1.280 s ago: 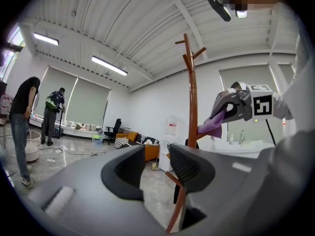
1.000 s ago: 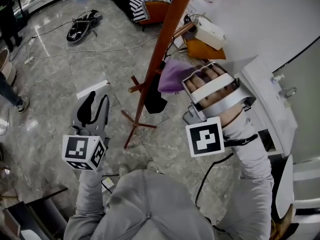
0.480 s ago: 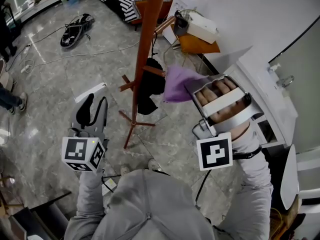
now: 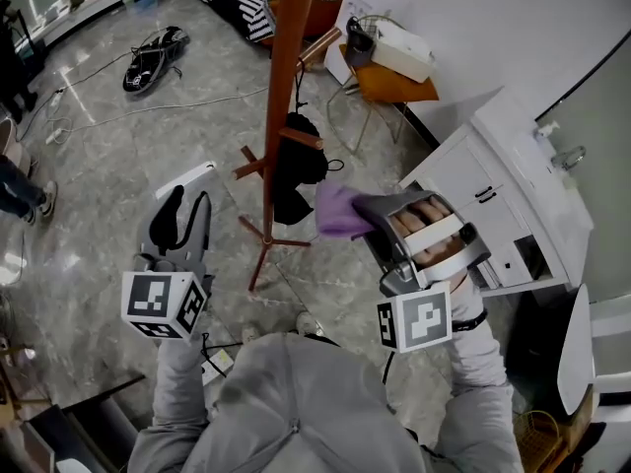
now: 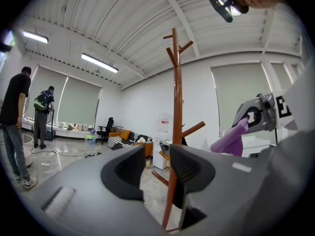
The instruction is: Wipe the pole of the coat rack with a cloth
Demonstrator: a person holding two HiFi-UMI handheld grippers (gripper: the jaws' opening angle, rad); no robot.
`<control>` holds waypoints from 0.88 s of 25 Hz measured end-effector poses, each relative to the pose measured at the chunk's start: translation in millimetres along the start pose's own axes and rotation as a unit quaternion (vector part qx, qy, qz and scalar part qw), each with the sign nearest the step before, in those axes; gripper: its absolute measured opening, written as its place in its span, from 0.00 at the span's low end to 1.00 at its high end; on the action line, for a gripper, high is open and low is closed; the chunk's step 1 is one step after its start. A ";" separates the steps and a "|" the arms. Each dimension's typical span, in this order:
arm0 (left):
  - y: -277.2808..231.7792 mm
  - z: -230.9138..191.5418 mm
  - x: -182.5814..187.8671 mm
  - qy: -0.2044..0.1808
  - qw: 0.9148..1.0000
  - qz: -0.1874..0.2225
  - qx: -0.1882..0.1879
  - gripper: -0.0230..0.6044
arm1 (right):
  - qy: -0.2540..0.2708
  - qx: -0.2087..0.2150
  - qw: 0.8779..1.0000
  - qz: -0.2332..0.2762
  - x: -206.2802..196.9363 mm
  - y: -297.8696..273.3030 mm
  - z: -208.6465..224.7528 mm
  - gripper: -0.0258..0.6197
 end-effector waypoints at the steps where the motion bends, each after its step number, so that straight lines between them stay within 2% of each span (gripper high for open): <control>1: 1.0 -0.6 0.3 -0.002 1.000 -0.001 0.003 0.30 | -0.015 -0.010 1.000 0.012 2.3 -3.7 -3.3 0.13; 6: 8.6 -5.2 0.6 -0.007 1.000 -0.006 0.016 0.30 | -0.048 -0.060 0.995 0.063 17.3 -32.4 -18.8 0.13; 9: 17.1 -9.4 1.7 -0.009 1.000 -0.008 0.028 0.30 | -0.077 -0.107 0.987 0.092 28.0 -46.7 -19.1 0.13; 16: 36.7 -23.4 5.0 -0.016 0.998 -0.007 0.065 0.30 | -0.137 -0.262 0.948 0.118 39.2 -74.7 4.8 0.13; 19: 47.0 -27.4 6.8 -0.019 0.997 -0.009 0.079 0.30 | -0.154 -0.309 0.931 0.117 39.4 -82.8 12.2 0.13; 22: 57.9 -33.0 9.0 -0.022 0.995 -0.010 0.096 0.30 | -0.158 -0.340 0.920 0.111 40.6 -91.1 14.5 0.13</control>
Point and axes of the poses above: the fingertips, and each gripper's own axes: y backward along the fingers, z to its right, x out of its top, the point moved 10 cm from there along y, backward along the fingers, and after that the axes turned 15 degrees about z, right-handed, at the moved point
